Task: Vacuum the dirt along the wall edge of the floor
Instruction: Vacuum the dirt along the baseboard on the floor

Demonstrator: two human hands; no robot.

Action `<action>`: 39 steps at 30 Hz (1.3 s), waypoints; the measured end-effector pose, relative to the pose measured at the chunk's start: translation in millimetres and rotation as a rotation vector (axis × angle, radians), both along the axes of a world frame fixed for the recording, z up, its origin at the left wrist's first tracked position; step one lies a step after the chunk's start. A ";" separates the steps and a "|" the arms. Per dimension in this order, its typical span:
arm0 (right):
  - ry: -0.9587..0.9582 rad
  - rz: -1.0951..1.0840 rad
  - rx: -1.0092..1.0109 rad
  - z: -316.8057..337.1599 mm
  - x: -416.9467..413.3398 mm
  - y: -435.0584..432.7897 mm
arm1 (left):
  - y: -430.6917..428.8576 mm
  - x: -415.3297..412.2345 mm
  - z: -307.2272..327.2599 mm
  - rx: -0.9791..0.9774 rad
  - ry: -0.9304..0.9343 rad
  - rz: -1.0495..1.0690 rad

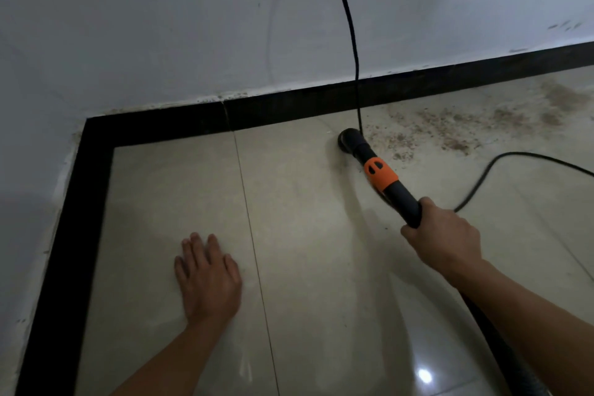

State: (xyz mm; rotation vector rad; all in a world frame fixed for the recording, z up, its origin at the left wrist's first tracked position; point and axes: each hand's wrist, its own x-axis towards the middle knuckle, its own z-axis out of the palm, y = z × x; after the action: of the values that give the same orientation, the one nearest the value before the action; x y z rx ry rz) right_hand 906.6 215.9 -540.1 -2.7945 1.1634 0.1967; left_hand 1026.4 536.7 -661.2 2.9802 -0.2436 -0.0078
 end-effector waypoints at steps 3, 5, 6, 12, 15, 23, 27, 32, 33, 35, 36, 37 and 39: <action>0.002 -0.045 0.009 -0.8 15.8 -15.9 | 0.3 0.5 -0.1 0.002 0.004 -0.003; -0.004 -0.073 0.028 0.4 27.6 -22.7 | -0.2 1.2 0.0 0.002 0.005 -0.006; -0.012 -0.078 0.038 1.2 32.7 -23.9 | -0.5 1.5 0.0 0.001 0.004 -0.005; -0.012 0.022 0.087 0.5 25.9 11.9 | -0.2 1.4 -0.2 -0.010 -0.004 -0.003; 0.002 0.090 0.091 -0.6 3.0 37.6 | -0.7 1.0 -1.3 -0.009 0.002 0.000; 0.053 0.043 0.052 4.1 -62.3 28.2 | -0.4 -0.4 -2.0 -0.029 -0.001 -0.006; -0.021 -0.072 0.046 5.8 -66.1 1.0 | -1.3 -0.7 -1.3 -0.021 0.007 -0.011; -0.047 -0.079 0.093 10.0 -46.0 4.1 | -4.7 -0.6 -1.2 0.007 0.038 -0.029; -0.044 -0.055 0.108 10.4 -43.9 11.6 | -5.5 0.3 -1.3 0.010 0.045 -0.031; -0.028 0.014 0.130 10.2 -47.3 29.6 | -8.0 2.1 -0.7 0.008 0.045 -0.048; -0.016 0.048 0.135 9.8 -53.1 38.7 | -10.8 2.9 -0.2 0.007 0.040 -0.069; -0.002 0.076 0.134 9.4 -61.4 47.0 | -14.7 3.6 0.7 0.008 0.033 -0.096; 0.030 0.107 0.120 8.5 -83.6 58.0 | -26.9 5.0 2.7 0.003 0.019 -0.157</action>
State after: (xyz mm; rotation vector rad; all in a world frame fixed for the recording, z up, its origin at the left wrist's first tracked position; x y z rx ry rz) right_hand 823.0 273.8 -531.6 -2.7586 0.9736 0.3081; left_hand 1031.5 509.7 -658.5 2.9541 -0.4743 -0.0550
